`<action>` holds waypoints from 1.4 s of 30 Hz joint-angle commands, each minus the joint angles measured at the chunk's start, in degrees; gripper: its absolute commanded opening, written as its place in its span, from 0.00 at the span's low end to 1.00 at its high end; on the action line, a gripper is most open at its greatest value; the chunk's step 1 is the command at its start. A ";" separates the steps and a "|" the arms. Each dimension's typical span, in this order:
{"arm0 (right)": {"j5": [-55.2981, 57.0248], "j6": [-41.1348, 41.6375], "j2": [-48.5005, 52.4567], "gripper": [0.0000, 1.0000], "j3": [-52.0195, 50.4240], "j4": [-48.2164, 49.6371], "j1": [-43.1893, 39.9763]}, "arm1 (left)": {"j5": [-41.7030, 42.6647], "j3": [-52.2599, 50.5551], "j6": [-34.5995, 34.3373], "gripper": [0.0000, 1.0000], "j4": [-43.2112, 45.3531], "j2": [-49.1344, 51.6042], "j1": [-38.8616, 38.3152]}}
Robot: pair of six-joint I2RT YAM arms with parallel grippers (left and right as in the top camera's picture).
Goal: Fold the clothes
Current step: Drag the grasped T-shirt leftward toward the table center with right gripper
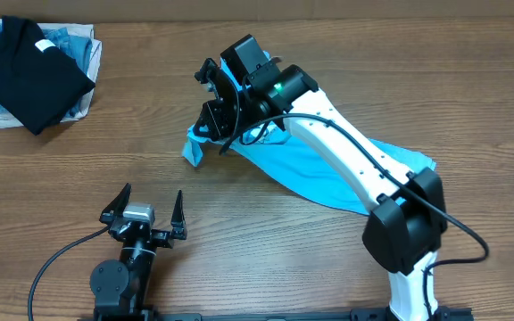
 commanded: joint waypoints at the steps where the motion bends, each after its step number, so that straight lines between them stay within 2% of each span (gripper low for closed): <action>1: 5.79 0.26 -9.14 0.04 0.92 0.37 0.57 | -0.35 -0.24 1.27 1.00 -0.11 -0.61 -0.35; 7: 8.85 0.20 -16.44 0.04 0.92 0.70 0.55 | -0.35 -0.24 1.27 1.00 -0.11 -0.61 -0.35; 13: 33.70 0.24 -18.88 0.04 0.92 0.61 -2.14 | -0.35 -0.24 1.27 1.00 -0.11 -0.61 -0.35; 17: 42.42 0.28 -18.05 0.04 0.90 0.85 -8.31 | -0.35 -0.24 1.27 1.00 -0.11 -0.61 -0.35; 24: 43.58 0.44 -12.46 0.04 0.79 7.87 -25.16 | -0.35 -0.24 1.27 1.00 -0.11 -0.61 -0.35; 25: 43.36 0.44 -11.45 0.07 0.79 8.92 -27.06 | -0.35 -0.24 1.27 1.00 -0.11 -0.61 -0.35; 26: 42.75 0.44 -9.81 0.17 0.79 10.27 -29.46 | -0.35 -0.24 1.27 1.00 -0.11 -0.61 -0.35; 27: 41.77 0.42 -8.59 0.33 0.79 10.97 -31.12 | -0.35 -0.24 1.27 1.00 -0.11 -0.61 -0.35; 28: 40.28 0.42 -7.32 0.68 0.79 11.19 -32.74 | -0.35 -0.24 1.27 1.00 -0.11 -0.61 -0.35; 29: 38.38 0.42 -6.14 0.96 0.79 11.06 -34.12 | -0.35 -0.24 1.27 1.00 -0.11 -0.61 -0.35; 30: 36.61 0.42 -5.20 1.00 0.79 10.49 -35.34 | -0.35 -0.24 1.27 1.00 -0.11 -0.61 -0.35; 35: 31.08 2.82 -4.00 1.00 0.81 4.57 -39.39 | -0.35 -0.24 1.27 1.00 -0.11 -0.61 -0.35; 42: 24.04 6.49 -8.52 1.00 0.83 -6.12 -38.56 | -0.35 -0.24 1.27 1.00 -0.11 -0.61 -0.35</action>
